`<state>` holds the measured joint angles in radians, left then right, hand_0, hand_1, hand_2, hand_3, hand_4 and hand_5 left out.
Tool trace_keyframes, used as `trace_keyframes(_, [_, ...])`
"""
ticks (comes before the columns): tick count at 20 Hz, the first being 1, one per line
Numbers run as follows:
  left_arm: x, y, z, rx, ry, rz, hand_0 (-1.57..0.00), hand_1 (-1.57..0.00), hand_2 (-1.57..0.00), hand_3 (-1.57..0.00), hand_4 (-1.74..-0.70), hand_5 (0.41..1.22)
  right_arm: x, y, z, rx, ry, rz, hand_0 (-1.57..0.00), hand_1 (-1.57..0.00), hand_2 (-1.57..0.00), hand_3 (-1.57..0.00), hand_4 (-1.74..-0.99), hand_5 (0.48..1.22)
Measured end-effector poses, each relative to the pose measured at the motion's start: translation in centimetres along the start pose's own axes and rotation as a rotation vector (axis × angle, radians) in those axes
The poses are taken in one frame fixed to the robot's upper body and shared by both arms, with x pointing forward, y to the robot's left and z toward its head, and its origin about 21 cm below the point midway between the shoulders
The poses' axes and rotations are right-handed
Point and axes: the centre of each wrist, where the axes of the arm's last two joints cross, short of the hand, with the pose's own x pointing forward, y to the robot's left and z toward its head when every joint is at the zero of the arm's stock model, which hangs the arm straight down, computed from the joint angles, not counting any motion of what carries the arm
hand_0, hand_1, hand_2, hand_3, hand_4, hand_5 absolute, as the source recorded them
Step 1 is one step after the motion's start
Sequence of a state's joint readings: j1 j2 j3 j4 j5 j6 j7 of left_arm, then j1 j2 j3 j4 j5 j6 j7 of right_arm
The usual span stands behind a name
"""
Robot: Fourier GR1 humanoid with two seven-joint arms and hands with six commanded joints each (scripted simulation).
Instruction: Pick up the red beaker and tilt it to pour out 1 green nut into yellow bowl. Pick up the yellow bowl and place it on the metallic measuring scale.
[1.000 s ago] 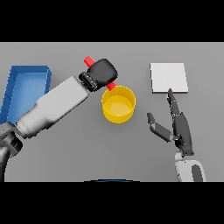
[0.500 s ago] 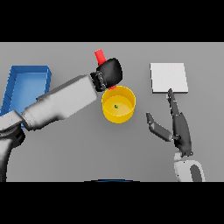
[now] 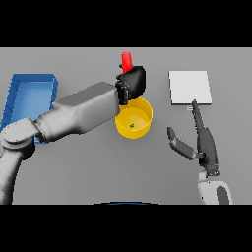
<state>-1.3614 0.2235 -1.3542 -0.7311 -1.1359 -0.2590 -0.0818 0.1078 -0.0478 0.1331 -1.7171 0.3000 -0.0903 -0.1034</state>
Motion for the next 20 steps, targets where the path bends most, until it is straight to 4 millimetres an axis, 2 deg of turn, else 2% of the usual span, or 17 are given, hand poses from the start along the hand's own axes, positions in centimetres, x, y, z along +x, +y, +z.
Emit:
trace_keyframes(1, [0.4, 0.1, -0.1, -0.007, -0.002, -0.027, -1.57, -1.57, -1.57, -1.57, -1.72, 1.221, -0.4, 0.2, 0.3, 0.004, 0.021, -0.024, 0.00, 0.00, 0.00, 0.00, -1.151, 0.634])
trace_keyframes(3, [-0.4, 0.5, 0.0, -0.006, 0.002, -0.055, -1.57, -1.57, -1.57, -1.57, -1.72, 1.221, -0.1, 0.2, 0.0, -0.004, -0.001, -0.029, 0.00, 0.00, 0.00, 0.00, -1.152, 0.635])
trace_keyframes(5, [-2.6, 1.0, 0.4, -0.007, 0.000, -0.093, -1.57, -1.57, -1.57, -1.57, -1.72, 1.221, 0.1, 0.0, -0.2, -0.006, 0.001, -0.042, 0.00, 0.00, 0.00, 0.00, -1.157, 0.638])
trace_keyframes(6, [-3.7, 1.3, 0.6, -0.011, 0.024, -0.094, -1.57, -1.57, -1.57, -1.57, -1.72, 1.221, 0.0, 0.6, 0.0, 0.006, -0.003, -0.052, 0.00, 0.00, 0.00, 0.00, -1.147, 0.642])
trace_keyframes(8, [-6.8, 1.9, 1.6, -0.013, 0.100, -0.140, -1.57, -1.57, -1.57, -1.57, -1.73, 1.221, -0.2, 0.3, 0.0, 0.010, -0.009, -0.047, 0.00, 0.00, 0.00, 0.00, -1.154, 0.654])
trace_keyframes(10, [-10.3, 1.9, 2.9, -0.007, 0.171, -0.091, -1.57, -1.57, -1.57, -1.18, -1.73, 1.221, -0.3, 0.3, 0.1, 0.015, -0.022, -0.031, 0.00, 0.00, 0.00, 0.00, -1.160, 0.660])
trace_keyframes(11, [-11.9, 1.8, 3.5, 0.007, 0.218, -0.071, -1.57, -1.57, -1.57, -1.26, -1.73, 1.221, 0.0, 0.5, 0.0, 0.017, -0.032, -0.034, 0.00, 0.00, 0.00, 0.00, -1.160, 0.663])
trace_keyframes(14, [-18.0, 0.7, 6.6, 0.018, 0.411, 0.143, -1.57, -1.57, -1.57, -1.41, -1.73, 1.221, -0.1, 0.8, 0.0, 0.031, -0.028, -0.048, 0.00, 0.00, 0.00, 0.00, -1.156, 0.658])
trace_keyframes(16, [-20.5, -0.9, 8.3, 0.059, 0.523, 0.387, -1.57, -1.57, -1.57, -1.47, -1.73, 1.221, 0.0, 0.8, -0.3, 0.026, -0.029, -0.036, 0.00, 0.00, 0.00, 0.00, -1.146, 0.641])
trace_keyframes(18, [-22.8, -4.1, 10.8, 0.100, 0.652, 0.705, -1.57, -1.57, -1.57, -1.42, -1.74, 1.221, 0.4, 1.1, -0.7, 0.015, -0.034, 0.005, 0.00, 0.00, 0.00, 0.00, -1.144, 0.633])
trace_keyframes(20, [-23.7, -7.2, 12.4, 0.135, 0.765, 0.946, -1.57, -1.57, -1.57, -1.39, -1.74, 1.221, 0.5, 1.1, -1.1, 0.008, -0.030, 0.003, 0.00, 0.00, 0.00, 0.00, -1.129, 0.625])
